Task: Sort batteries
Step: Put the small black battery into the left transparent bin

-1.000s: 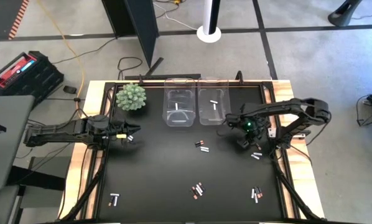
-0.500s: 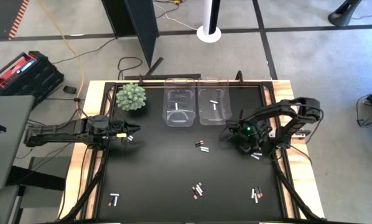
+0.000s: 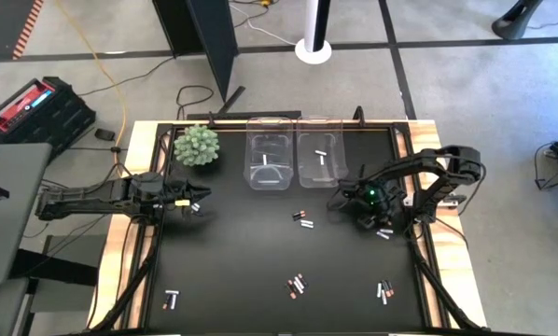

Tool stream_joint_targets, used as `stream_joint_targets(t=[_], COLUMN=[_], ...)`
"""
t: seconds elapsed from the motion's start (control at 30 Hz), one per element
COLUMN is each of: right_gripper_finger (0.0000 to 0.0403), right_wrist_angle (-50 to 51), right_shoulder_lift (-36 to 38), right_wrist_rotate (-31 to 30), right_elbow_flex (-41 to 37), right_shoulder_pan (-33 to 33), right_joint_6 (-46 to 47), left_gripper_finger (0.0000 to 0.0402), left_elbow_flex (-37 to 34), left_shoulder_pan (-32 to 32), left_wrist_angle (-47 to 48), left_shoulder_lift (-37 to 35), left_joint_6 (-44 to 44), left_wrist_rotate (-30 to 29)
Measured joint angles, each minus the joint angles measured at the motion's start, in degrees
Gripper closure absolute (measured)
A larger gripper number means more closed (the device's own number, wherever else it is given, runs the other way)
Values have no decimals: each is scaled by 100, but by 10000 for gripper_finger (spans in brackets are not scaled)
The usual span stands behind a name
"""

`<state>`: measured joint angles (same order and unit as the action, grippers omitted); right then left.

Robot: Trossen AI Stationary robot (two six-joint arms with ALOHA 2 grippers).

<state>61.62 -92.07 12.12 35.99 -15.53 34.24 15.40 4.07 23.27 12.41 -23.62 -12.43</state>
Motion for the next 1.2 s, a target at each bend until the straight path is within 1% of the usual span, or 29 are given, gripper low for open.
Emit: stream_joint_targets(t=[0.1, 0.27, 0.47, 0.7, 0.93, 1.07, 1.2], right_gripper_finger=[384, 370, 373, 371, 373, 371, 372], right_wrist_angle=[27, 40, -52, 158, 70, -305, -966], right_shoulder_lift=[-2, -20, -17, -1, 456, 732, 969], right_wrist_rotate=[-26, -234, -319, -468, -494, -493, -492], right_elbow_flex=[63, 280, 575, 1005, 1548, 1897, 2159], right_shoulder_pan=[7, 15, 70, 354, 756, 979, 1074], right_joint_6=[-1, 13, -2, 26, 267, 264, 106], left_gripper_finger=[352, 352, 352, 352, 352, 352, 352], left_elbow_flex=[0, 0, 0, 0, 0, 0, 0], left_shoulder_pan=[1, -2, 1, 1, -1, -2, -2], left_wrist_angle=[0, 0, 0, 1, 1, 2, 2], left_shoulder_lift=[0, 2, 1, 0, 0, 0, 2], left_joint_6=[0, 0, 0, 0, 0, 5, 44], left_wrist_rotate=[0, 0, 0, 0, 0, 0, 0])
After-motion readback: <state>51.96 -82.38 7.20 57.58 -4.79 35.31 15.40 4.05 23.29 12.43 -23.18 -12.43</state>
